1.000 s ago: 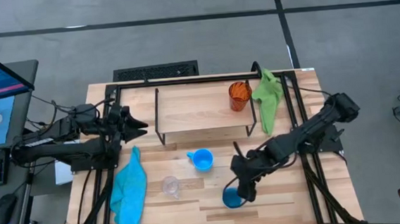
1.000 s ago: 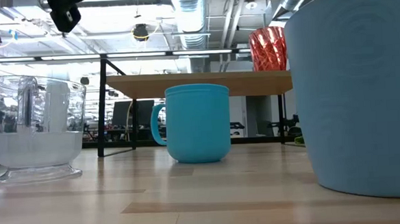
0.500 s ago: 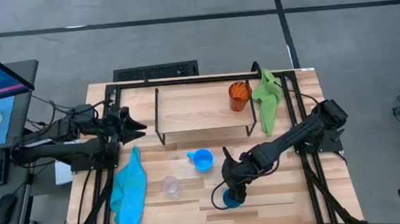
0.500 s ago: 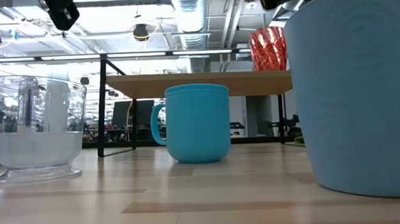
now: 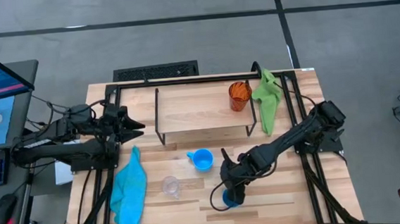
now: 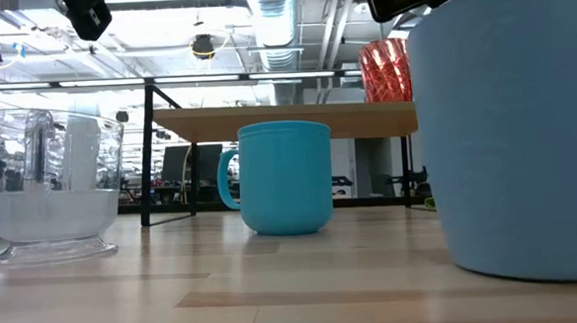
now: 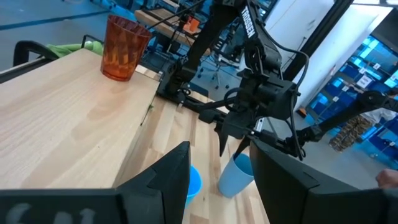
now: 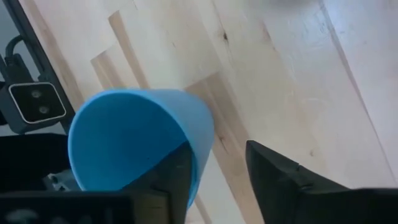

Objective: Stack small to large cups/mugs on shelf
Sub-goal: Put the blue cup on the shelf

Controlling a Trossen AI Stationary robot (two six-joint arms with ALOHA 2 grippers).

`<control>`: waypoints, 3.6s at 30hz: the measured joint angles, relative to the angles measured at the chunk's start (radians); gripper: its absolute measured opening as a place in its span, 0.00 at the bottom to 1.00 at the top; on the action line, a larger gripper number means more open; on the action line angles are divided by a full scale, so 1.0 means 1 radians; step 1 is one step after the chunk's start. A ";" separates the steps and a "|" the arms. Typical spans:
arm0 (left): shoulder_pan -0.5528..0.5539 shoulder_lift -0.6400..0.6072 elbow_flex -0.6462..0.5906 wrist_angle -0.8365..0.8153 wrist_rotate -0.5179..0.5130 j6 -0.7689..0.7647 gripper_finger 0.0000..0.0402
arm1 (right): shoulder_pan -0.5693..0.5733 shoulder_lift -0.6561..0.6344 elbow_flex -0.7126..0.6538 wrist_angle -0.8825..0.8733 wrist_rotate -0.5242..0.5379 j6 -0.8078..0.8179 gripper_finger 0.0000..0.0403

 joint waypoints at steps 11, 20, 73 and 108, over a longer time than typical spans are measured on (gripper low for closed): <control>0.000 0.000 0.000 0.001 -0.001 -0.007 0.39 | 0.003 0.000 0.000 -0.002 -0.003 -0.031 0.11; 0.000 0.000 0.000 0.001 -0.001 -0.012 0.39 | 0.003 0.000 0.007 -0.009 -0.003 -0.034 0.03; 0.000 0.000 0.000 0.005 -0.054 -0.008 0.39 | 0.033 -0.661 0.167 0.663 -0.113 -0.660 0.02; 0.000 0.000 0.000 0.004 -0.054 -0.005 0.39 | -0.125 -0.612 0.251 0.518 0.036 -0.709 0.01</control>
